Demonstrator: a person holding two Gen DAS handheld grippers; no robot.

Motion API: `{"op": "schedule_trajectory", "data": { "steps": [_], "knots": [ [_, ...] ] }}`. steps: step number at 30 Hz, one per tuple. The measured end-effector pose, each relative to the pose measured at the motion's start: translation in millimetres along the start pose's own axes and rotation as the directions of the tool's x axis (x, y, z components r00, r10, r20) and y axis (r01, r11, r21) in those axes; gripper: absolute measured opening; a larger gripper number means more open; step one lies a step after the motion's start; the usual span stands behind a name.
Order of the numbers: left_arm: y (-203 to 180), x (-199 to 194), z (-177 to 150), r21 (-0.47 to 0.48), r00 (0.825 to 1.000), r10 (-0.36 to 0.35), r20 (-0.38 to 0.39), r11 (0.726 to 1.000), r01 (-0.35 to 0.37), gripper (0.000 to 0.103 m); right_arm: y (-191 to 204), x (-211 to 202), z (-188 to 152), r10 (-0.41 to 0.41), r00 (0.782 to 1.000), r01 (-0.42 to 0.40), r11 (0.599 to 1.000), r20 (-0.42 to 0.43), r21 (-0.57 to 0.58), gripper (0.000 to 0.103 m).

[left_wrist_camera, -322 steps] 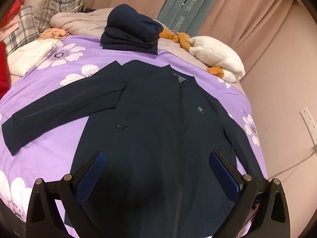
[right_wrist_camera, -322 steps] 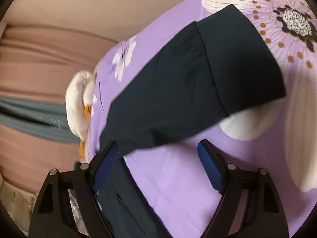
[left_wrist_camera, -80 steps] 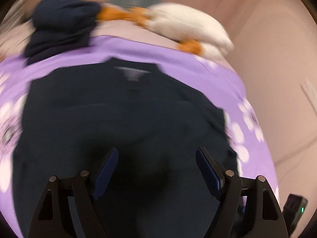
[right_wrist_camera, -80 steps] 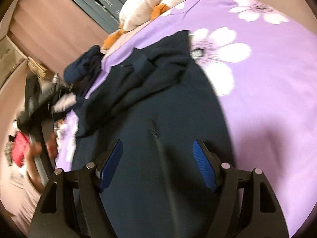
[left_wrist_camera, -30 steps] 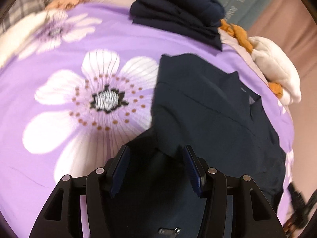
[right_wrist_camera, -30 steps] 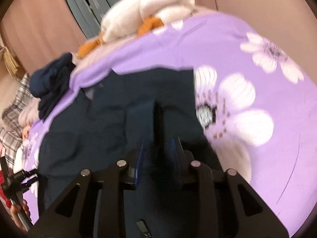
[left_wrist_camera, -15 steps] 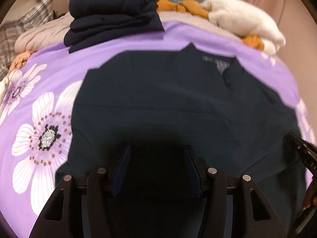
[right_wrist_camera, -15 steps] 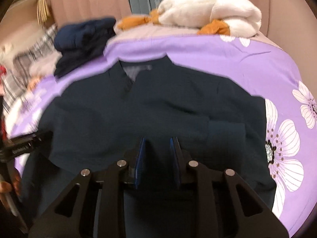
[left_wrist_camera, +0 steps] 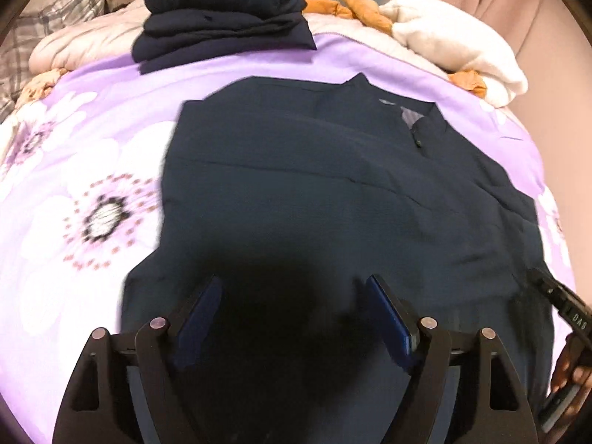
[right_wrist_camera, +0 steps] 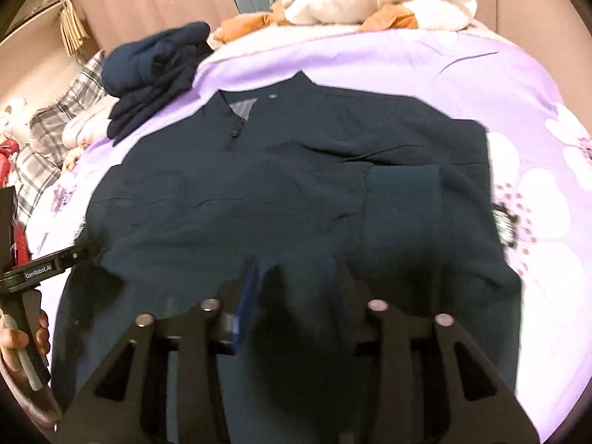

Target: Fold large clothes

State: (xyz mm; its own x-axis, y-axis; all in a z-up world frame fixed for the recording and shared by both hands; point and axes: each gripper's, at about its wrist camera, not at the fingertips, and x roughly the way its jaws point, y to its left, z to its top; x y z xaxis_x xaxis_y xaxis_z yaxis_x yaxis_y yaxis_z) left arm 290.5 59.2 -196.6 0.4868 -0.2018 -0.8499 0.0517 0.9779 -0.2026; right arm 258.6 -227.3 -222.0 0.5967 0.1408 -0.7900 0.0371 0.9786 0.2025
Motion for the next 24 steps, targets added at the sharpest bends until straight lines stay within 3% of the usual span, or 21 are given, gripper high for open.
{"op": "schedule_trajectory", "data": {
  "steps": [3,7,11,17,19,24],
  "knots": [
    [14.4,-30.1,-21.1,-0.003,1.000,-0.011,0.009,1.000,0.011,0.080,-4.8,-29.8,-17.2,0.021,1.000,-0.021,1.000,0.012,0.021,0.048],
    [35.9,-62.1,-49.8,-0.035,0.999,-0.047,0.008,0.998,0.047,0.092,-17.3,-64.8,-47.7,0.046,0.999,-0.046,0.996,0.013,0.080,0.057],
    [62.8,-91.7,-85.7,-0.094,0.994,-0.109,0.007,0.990,0.109,0.092,-30.5,-90.8,-78.0,0.054,0.998,-0.056,0.990,0.017,0.129,0.060],
    [87.7,-110.3,-143.6,-0.176,0.986,-0.165,-0.026,0.972,0.158,0.092,-52.2,-122.3,-133.5,0.029,1.000,-0.027,0.975,-0.005,0.219,0.060],
    [95.1,-114.0,-166.8,-0.224,0.978,-0.209,-0.027,0.954,0.198,0.092,-61.0,-135.9,-156.1,0.025,1.000,-0.023,0.966,-0.004,0.256,0.060],
    [100.0,-114.5,-193.2,-0.264,0.964,-0.260,-0.051,0.935,0.238,0.092,-84.3,-154.5,-191.3,-0.005,1.000,0.013,0.946,-0.026,0.324,0.060]
  ]
}}
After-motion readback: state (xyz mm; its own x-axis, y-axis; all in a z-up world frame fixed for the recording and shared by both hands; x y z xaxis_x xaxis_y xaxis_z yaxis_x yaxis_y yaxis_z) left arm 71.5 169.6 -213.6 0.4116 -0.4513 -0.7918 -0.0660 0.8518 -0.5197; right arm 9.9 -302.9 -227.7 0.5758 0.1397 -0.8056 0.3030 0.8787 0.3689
